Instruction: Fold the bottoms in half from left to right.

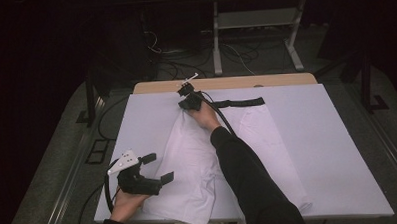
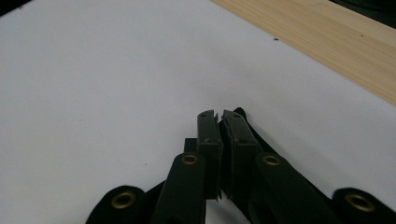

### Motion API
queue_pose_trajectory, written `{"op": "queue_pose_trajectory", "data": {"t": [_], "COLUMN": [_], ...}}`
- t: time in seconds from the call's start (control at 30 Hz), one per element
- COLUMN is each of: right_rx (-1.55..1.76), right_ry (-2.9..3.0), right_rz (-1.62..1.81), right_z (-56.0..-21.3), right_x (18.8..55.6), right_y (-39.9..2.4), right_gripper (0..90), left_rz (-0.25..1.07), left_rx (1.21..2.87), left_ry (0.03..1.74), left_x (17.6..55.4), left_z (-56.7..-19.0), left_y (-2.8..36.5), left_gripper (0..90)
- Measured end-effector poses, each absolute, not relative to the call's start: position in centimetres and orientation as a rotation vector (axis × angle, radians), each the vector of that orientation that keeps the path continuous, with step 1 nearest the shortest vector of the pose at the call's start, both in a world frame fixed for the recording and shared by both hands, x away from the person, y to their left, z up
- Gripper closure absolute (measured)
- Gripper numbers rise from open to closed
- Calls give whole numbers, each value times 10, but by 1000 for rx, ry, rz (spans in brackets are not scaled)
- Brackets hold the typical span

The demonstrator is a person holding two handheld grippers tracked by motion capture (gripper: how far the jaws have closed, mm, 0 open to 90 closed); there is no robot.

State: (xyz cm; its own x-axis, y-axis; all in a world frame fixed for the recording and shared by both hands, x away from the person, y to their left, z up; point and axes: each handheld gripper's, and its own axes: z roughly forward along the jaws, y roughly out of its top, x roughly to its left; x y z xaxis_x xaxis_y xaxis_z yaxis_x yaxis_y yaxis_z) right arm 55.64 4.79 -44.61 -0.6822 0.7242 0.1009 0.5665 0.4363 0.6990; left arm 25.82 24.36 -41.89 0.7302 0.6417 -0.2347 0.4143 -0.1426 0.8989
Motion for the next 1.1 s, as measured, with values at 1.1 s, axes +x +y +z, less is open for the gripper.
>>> {"op": "queue_pose_trajectory", "data": {"t": [1.1], "right_rx": [1086], "right_ry": [2475], "right_rz": [1172], "right_z": [-442], "right_x": [548], "right_y": [37], "right_gripper": [848], "left_rz": [127], "left_rx": [2049], "left_ry": [948], "left_x": [227], "left_z": [-433], "left_y": [280], "left_gripper": [0]}}
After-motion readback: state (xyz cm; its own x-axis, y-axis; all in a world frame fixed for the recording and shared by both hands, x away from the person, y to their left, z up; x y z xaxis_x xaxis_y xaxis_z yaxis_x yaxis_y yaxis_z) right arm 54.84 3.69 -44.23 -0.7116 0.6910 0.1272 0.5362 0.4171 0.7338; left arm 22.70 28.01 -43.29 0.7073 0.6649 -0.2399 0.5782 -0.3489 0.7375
